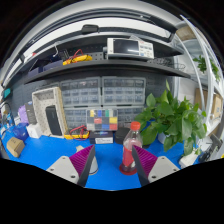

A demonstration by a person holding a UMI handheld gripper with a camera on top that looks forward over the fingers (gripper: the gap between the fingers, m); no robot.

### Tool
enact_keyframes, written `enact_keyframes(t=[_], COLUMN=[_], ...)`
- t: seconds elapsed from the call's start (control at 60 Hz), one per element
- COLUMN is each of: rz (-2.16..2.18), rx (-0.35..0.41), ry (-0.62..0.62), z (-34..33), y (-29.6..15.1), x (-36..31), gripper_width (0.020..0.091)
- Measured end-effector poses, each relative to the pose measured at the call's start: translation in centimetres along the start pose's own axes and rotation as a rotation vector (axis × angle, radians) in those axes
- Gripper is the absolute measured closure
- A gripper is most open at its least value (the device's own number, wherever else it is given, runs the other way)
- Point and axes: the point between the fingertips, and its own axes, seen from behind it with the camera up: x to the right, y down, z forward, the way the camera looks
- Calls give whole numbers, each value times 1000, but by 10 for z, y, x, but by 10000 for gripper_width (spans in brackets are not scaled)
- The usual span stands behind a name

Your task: Pour water

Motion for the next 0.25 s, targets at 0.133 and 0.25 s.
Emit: enact_keyframes(t=[0.133, 0.25], rz=[-8, 1], rx=[7, 11], ry=[-12, -15], z=[-10, -15], y=[-3, -1], x=[-8, -12], gripper_width=[361, 360])
